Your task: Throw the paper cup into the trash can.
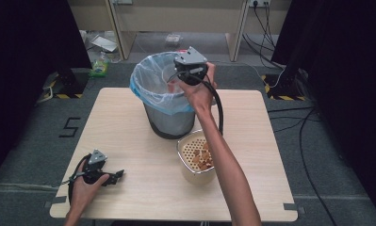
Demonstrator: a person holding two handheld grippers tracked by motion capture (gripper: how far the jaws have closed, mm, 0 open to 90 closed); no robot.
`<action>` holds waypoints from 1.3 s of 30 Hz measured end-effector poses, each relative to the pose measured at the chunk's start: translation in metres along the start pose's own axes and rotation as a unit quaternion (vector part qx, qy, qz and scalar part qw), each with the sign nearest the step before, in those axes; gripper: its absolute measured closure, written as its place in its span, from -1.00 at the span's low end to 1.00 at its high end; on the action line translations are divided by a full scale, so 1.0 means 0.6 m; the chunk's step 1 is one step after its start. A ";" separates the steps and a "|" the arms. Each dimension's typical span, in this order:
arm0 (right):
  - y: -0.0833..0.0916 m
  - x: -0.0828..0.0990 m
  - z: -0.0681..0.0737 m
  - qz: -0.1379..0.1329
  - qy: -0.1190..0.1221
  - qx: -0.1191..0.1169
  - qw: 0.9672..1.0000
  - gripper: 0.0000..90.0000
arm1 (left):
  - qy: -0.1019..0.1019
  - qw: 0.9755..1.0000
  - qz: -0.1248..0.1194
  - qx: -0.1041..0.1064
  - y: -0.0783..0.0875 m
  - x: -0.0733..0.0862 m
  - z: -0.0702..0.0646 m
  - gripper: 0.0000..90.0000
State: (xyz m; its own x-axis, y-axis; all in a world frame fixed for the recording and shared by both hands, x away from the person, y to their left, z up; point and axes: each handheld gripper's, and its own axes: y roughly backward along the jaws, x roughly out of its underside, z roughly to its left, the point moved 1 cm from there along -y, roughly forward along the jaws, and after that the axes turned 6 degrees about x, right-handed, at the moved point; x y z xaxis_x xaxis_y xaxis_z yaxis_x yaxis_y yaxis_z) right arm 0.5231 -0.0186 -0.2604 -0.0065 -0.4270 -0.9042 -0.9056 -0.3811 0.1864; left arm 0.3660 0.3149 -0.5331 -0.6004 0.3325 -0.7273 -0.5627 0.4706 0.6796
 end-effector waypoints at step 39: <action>0.169 0.163 -0.143 0.072 -0.102 0.031 0.992 -0.08 | 0.000 1.000 0.001 0.000 0.000 0.000 0.000 -1.00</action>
State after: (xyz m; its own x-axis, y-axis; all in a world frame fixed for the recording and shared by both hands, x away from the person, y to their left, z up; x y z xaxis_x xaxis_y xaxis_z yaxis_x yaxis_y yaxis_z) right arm 0.4668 -0.1696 -0.2972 -0.2170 -0.2966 -0.9300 -0.9135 -0.2740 0.3006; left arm 0.3659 0.3149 -0.5329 -0.6017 0.3333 -0.7259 -0.5615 0.4698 0.6811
